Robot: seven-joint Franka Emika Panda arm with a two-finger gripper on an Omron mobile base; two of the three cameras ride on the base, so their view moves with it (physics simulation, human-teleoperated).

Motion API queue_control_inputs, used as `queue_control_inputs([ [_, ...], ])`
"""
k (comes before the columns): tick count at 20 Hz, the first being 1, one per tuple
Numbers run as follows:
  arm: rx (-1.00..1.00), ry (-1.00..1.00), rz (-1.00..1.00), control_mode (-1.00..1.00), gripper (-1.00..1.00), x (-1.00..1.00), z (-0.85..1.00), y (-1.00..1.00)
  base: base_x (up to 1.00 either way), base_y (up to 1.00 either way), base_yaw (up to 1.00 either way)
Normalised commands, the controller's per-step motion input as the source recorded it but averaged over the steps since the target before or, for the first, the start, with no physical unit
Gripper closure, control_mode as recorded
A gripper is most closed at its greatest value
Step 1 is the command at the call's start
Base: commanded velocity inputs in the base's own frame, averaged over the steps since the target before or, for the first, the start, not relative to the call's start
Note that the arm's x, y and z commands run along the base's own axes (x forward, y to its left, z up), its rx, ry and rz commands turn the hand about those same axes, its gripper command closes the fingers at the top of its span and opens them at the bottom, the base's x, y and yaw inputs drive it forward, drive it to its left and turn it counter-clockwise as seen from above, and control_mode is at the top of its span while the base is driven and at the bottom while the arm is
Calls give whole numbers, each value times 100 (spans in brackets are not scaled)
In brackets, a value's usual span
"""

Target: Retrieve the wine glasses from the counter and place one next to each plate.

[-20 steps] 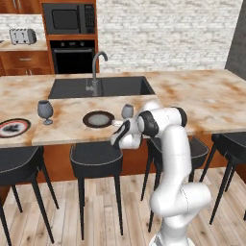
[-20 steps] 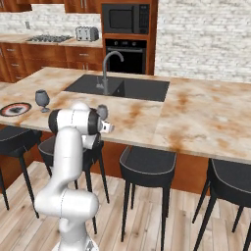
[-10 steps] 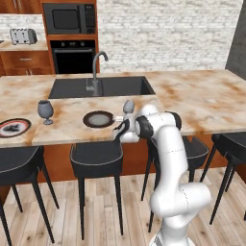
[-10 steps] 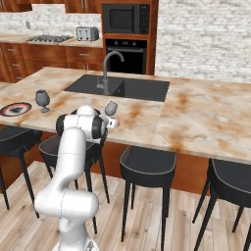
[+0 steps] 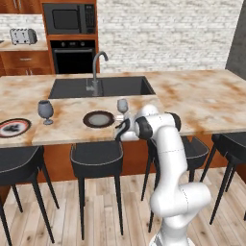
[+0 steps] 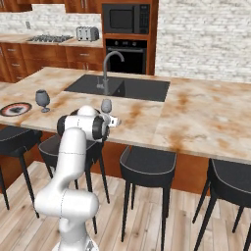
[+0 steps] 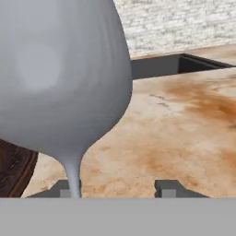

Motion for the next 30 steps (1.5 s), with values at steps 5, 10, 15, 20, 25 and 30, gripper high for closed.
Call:
queue_control_inputs([
  [5,-14,-51,4,-100,-100,-69,-93,-12,0,0,0],
  [10,0,-35,0,-100,-100,-36,-56,-26,0,0,0],
  [15,0,-6,0,-100,-100,0,-8,-4,0,0,0],
  [20,0,0,0,-100,-100,-24,-7,0,0,0,0],
  [25,0,-1,0,-100,-100,-71,-6,0,0,0,0],
  [30,1,-18,0,-100,-100,-100,19,-5,0,0,0],
])
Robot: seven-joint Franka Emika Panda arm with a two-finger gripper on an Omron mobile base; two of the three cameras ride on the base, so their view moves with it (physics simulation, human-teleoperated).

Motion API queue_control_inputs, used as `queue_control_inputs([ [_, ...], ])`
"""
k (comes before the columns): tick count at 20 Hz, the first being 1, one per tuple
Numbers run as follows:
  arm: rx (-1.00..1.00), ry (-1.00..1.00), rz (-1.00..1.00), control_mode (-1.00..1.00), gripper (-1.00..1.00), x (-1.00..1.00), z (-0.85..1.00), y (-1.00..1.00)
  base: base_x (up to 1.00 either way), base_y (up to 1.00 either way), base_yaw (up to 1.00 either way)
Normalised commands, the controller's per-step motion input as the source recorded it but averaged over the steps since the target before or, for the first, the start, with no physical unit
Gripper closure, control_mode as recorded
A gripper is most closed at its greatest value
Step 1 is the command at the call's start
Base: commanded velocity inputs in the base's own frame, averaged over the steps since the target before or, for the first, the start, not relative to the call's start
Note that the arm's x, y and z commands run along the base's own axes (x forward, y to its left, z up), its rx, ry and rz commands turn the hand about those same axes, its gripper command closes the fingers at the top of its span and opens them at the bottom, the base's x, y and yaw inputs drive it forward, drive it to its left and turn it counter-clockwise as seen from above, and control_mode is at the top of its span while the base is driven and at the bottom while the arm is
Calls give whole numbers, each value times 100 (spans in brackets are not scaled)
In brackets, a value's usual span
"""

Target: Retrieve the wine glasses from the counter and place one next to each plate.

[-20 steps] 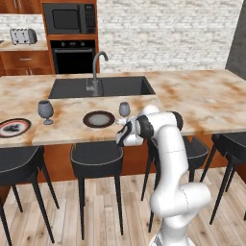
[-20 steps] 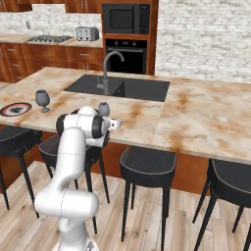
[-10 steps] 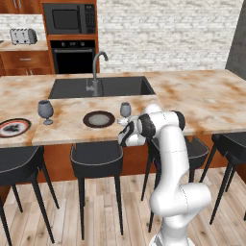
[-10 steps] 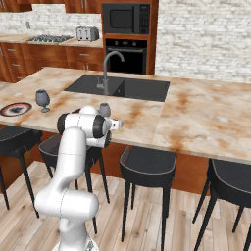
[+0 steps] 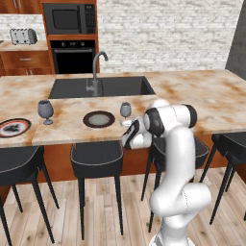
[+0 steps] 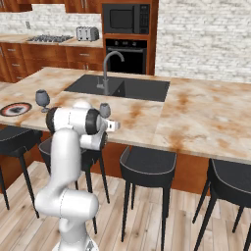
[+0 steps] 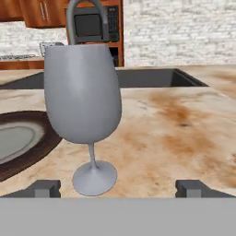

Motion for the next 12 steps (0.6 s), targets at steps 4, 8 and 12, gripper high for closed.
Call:
queue_control_inputs([
  [4,2,-43,-1,-100,-100,-100,96,-4,0,0,0],
  [8,9,-38,-11,-100,-100,-100,100,-1,0,0,0],
  [12,20,-16,-21,-100,-100,-100,100,-20,0,0,0],
])
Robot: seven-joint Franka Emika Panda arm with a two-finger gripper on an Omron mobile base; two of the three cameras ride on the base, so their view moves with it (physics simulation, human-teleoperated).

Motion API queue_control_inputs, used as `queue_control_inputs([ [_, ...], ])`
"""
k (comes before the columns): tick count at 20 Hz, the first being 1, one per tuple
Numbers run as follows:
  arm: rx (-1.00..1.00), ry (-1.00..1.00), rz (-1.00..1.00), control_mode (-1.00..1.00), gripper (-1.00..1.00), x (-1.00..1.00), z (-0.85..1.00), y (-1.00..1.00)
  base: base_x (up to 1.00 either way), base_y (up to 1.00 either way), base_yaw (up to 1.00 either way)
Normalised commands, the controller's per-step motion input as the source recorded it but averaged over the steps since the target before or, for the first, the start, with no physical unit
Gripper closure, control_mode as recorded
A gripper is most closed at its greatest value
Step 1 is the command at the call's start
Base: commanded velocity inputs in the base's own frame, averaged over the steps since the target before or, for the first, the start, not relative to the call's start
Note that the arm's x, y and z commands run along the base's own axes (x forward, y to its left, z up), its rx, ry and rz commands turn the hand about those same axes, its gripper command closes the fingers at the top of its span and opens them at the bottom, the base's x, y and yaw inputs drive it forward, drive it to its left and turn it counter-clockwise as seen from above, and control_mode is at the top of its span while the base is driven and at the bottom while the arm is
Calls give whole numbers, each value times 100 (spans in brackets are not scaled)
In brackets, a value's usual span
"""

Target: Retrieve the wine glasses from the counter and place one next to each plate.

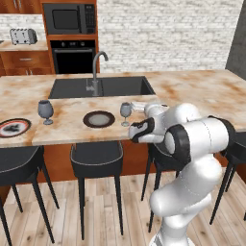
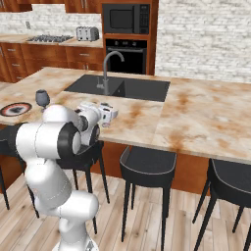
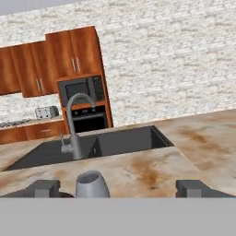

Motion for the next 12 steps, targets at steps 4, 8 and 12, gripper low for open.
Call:
queue_control_inputs([
  [4,37,1,-20,-100,-100,-100,100,-43,0,0,0],
  [8,34,9,-13,-100,-100,-100,100,-46,0,0,0],
  [12,35,21,-9,-100,-100,-100,100,-37,0,0,0],
])
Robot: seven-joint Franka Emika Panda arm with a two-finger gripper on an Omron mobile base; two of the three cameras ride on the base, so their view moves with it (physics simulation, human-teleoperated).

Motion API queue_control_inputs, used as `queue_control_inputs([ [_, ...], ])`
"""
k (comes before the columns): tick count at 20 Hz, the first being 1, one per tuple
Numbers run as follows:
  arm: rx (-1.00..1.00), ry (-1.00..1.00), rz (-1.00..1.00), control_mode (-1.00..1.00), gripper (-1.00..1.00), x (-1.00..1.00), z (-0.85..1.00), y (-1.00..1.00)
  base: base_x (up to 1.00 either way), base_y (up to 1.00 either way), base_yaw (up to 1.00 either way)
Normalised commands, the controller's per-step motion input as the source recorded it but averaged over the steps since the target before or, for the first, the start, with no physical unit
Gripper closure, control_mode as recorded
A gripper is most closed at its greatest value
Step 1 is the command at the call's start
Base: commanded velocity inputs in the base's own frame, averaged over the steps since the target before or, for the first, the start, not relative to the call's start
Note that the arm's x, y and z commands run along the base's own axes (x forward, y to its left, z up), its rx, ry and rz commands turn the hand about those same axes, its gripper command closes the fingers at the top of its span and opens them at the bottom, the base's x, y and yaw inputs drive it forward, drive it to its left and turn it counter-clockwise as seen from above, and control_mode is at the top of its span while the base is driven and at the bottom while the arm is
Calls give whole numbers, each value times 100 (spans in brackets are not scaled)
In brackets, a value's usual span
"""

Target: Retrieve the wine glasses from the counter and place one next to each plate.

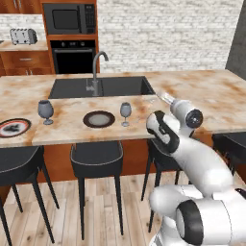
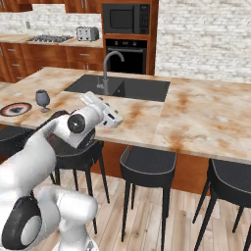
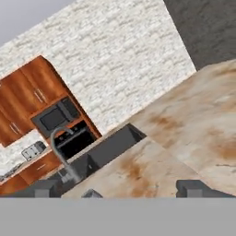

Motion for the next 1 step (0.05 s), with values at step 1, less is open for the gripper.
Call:
queue_control_inputs([
  [1,35,20,-10,-100,-100,-100,100,-31,0,0,0],
])
